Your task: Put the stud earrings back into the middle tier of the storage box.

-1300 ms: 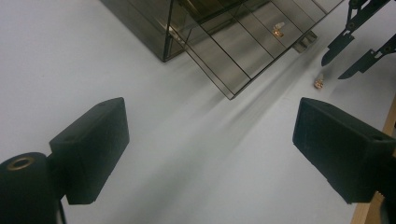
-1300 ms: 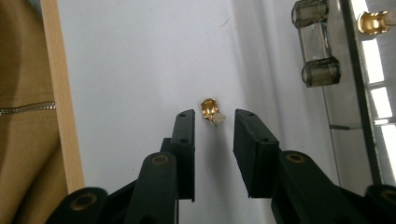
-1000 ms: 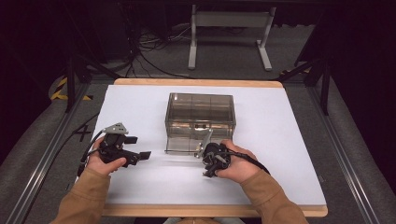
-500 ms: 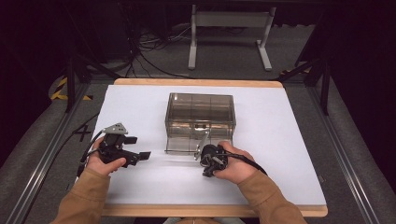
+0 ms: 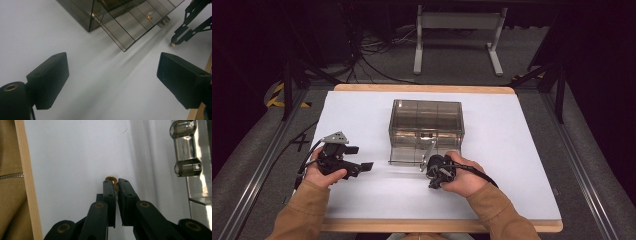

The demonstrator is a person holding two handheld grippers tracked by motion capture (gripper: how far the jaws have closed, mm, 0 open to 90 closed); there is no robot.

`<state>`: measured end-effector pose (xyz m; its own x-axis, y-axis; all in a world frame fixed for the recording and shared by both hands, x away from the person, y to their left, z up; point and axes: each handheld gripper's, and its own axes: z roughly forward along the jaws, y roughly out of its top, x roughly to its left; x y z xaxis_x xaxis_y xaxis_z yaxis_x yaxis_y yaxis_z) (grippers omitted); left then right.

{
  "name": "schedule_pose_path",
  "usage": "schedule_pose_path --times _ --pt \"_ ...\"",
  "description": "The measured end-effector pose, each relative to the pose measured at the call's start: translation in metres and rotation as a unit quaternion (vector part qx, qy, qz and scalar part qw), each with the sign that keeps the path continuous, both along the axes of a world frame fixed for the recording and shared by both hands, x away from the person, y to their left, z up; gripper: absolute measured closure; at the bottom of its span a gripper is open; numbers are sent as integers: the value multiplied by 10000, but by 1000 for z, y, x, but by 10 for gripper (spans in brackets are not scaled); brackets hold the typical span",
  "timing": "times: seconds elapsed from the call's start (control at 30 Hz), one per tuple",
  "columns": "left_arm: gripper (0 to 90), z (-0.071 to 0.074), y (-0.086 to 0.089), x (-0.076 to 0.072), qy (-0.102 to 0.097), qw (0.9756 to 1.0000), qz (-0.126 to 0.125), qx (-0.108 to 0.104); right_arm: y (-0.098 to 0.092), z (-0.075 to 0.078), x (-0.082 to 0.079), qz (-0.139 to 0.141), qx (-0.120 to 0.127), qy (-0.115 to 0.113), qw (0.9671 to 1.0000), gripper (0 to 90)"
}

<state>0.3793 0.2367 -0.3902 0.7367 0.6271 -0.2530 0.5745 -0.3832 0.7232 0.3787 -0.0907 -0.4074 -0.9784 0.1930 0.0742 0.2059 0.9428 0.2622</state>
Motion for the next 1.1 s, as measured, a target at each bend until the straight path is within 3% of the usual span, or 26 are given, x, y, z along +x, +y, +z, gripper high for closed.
schedule_pose_path --times 1.1 --pt "110 1 1 0 -18 10000 3 -21 7 40 0 97 204 -237 9995 854"
